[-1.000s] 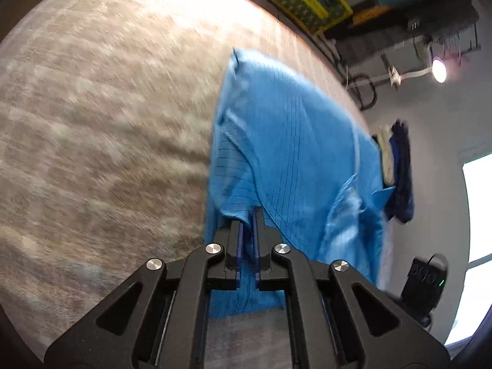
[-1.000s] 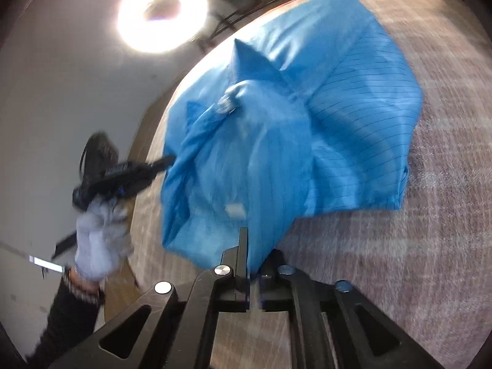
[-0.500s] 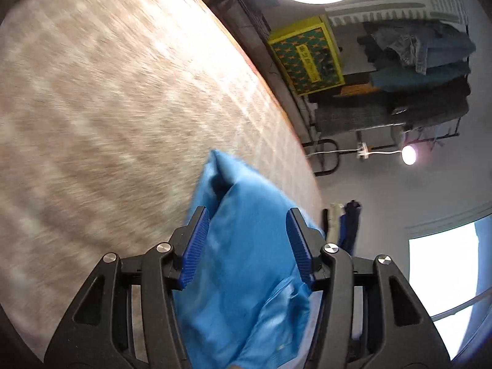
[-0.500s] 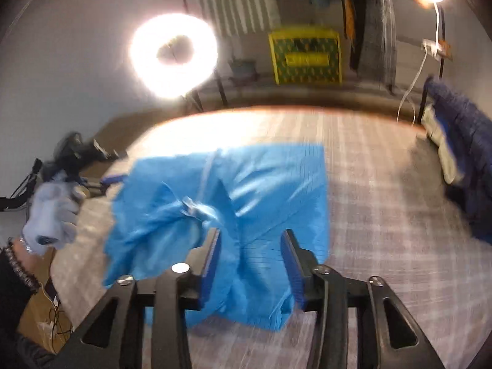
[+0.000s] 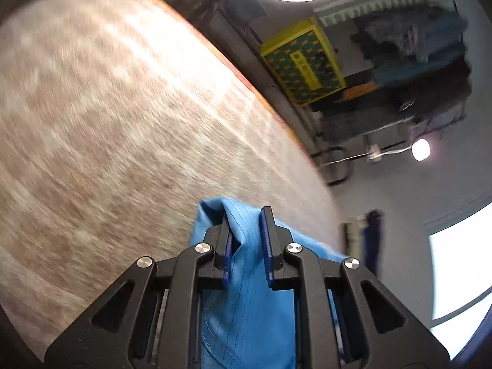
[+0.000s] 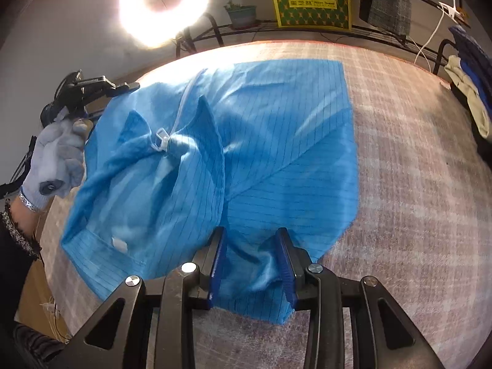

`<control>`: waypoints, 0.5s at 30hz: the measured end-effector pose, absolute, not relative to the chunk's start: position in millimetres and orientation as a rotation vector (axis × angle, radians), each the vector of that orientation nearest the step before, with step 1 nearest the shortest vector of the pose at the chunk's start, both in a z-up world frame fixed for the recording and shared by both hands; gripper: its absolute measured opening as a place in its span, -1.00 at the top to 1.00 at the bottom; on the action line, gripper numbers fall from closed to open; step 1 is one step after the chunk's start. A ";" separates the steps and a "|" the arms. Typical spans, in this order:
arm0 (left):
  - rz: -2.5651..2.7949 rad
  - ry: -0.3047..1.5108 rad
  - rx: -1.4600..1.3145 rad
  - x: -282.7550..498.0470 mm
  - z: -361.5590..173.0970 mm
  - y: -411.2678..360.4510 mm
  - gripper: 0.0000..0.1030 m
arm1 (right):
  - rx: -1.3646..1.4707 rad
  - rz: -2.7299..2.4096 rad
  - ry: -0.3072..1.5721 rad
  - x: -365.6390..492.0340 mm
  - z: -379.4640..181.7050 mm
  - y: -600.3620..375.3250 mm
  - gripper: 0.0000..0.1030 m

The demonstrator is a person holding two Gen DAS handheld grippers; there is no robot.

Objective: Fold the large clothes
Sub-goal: 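Spread the coat flat on the bed with both tools and release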

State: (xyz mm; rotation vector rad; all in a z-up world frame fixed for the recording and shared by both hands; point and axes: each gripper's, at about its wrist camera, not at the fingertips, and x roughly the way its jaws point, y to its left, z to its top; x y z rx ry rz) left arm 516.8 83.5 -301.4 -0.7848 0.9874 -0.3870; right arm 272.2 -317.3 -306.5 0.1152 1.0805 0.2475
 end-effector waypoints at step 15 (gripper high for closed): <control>-0.325 0.908 -0.312 441.9 -227.7 50.8 0.69 | 0.193 0.303 0.998 273.9 -269.8 -329.5 0.31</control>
